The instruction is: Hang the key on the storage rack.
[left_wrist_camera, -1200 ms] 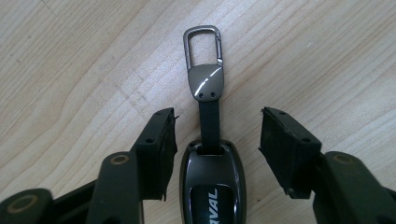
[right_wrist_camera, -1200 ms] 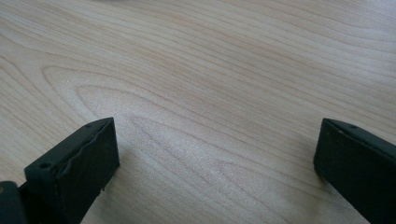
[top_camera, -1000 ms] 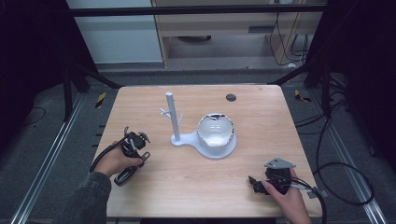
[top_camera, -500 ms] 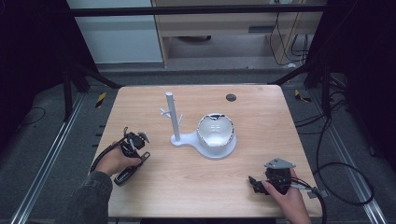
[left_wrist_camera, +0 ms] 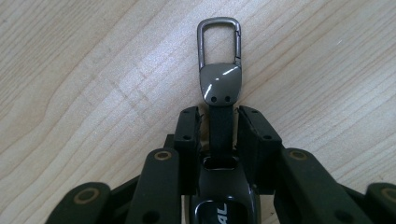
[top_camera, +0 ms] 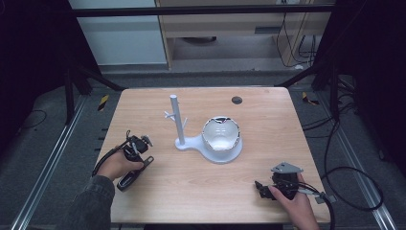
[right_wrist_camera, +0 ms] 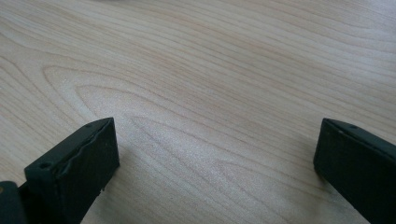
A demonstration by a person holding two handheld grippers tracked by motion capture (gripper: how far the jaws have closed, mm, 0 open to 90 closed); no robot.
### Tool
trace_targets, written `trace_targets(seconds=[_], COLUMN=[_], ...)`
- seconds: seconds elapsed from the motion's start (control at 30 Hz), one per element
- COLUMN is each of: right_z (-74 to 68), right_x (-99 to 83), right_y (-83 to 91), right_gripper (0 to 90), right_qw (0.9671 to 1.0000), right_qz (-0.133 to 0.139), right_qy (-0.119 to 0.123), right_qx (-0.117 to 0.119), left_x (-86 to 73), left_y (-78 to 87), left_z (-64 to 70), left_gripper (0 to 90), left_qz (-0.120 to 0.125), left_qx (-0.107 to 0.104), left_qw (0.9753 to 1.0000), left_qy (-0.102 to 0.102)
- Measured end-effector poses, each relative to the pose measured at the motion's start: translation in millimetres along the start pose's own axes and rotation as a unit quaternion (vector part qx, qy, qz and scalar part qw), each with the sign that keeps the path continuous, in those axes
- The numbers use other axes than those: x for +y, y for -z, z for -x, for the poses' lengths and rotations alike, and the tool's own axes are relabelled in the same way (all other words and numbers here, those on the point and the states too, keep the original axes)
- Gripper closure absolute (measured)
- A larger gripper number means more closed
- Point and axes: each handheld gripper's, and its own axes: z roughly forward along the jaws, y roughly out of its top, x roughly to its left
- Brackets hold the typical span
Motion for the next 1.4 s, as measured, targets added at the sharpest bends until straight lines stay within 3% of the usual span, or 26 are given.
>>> trace_targets(seconds=[0.93, 1.2, 1.3, 1.4], right_z=[0.0, 0.0, 0.0, 0.0], right_x=[0.0, 0.0, 0.0, 0.0], right_y=[0.0, 0.0, 0.0, 0.0], right_gripper=[0.5, 0.5, 0.5, 0.5], right_qw=[1.0000, 1.0000, 1.0000, 1.0000], right_qz=[0.000, 0.000, 0.000, 0.000], right_qy=[0.000, 0.000, 0.000, 0.000], right_qx=[0.000, 0.000, 0.000, 0.000], left_x=[-1.6, -17.3, -29.4, -46.0], left_y=[-2.3, 6.5, 13.2, 22.8], left_z=[-1.5, -4.3, -5.1, -7.7], left_gripper=[79.4, 80.1, 80.2, 80.3], left_qz=[0.003, 0.047, 0.080, 0.123], left_qx=[-0.001, -0.002, -0.002, -0.003], left_qw=[1.0000, 0.9988, 0.9966, 0.9919], left_qy=[-0.002, 0.011, 0.020, 0.031])
